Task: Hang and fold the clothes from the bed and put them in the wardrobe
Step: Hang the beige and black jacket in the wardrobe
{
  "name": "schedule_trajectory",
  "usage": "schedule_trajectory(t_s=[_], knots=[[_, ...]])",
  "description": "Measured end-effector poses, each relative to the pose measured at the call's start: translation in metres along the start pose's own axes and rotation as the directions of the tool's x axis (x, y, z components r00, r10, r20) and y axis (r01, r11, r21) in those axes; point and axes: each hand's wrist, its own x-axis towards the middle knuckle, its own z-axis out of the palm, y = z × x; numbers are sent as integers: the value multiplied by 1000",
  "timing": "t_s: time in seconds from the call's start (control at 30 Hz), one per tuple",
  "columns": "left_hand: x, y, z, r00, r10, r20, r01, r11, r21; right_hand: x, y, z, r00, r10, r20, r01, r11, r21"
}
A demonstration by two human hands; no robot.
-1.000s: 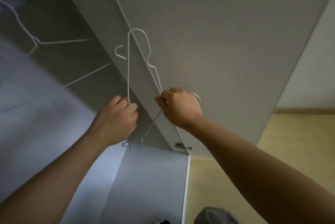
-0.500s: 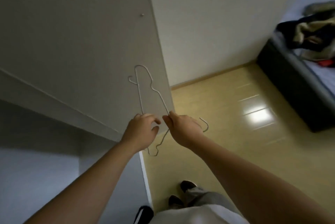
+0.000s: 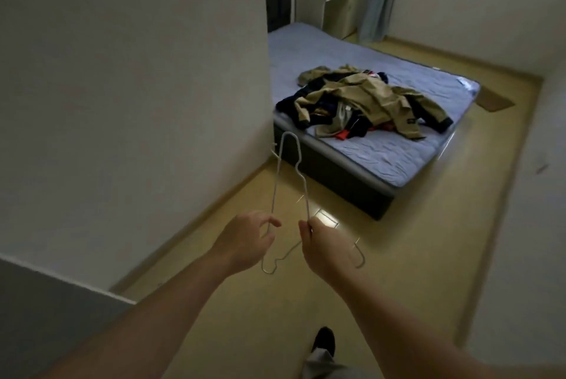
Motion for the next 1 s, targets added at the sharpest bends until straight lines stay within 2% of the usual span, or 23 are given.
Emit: schedule_trajectory(t_s=[0.1, 0.23, 0.37, 0.47, 0.53, 0.57, 0.6, 0.67, 0.7, 0.73, 0.77, 0.87, 0.93, 1.0], knots=[[68, 33, 17, 999, 19, 40, -18, 1000, -8, 49, 35, -36, 994, 109, 2, -107, 972, 212], [147, 75, 37, 994, 71, 81, -69, 997, -27, 108, 72, -81, 977, 214, -4, -188, 867, 462], [224, 109, 50, 988, 142, 54, -136, 986, -97, 164, 107, -109, 952, 305, -38, -239, 813, 530], [282, 129, 58, 983, 180, 28, -174, 973, -154, 209, 133, -124, 934, 356, 16, -307, 782, 542], [322, 145, 60, 958, 288, -18, -287, 946, -148, 242, 148, -135, 927, 372, 50, -352, 817, 456], [344, 152, 61, 917, 395, -59, -399, 914, -79, 259, 156, -142, 926, 374, 54, -366, 854, 369], [365, 161, 64, 839, 534, -100, -532, 845, 47, 275, 163, -150, 928, 369, 58, -371, 892, 260], [409, 182, 67, 613, 786, -87, -743, 610, 277, 306, 178, -167, 929, 360, 89, -367, 928, 68], [431, 194, 68, 523, 851, -50, -794, 508, 333, 319, 185, -176, 928, 353, 115, -354, 935, -13], [454, 205, 69, 471, 882, -5, -819, 440, 368, 332, 193, -186, 931, 336, 142, -327, 941, -89], [477, 216, 70, 454, 889, 61, -827, 395, 399, 344, 202, -197, 930, 328, 164, -305, 941, -149], [547, 252, 82, 516, 781, 351, -812, 316, 492, 377, 234, -229, 913, 371, 169, -335, 919, -207], [586, 277, 98, 550, 666, 504, -818, 307, 487, 394, 260, -249, 903, 408, 135, -374, 901, -221], [621, 301, 120, 557, 586, 589, -825, 312, 471, 409, 290, -267, 903, 423, 76, -391, 882, -264]])
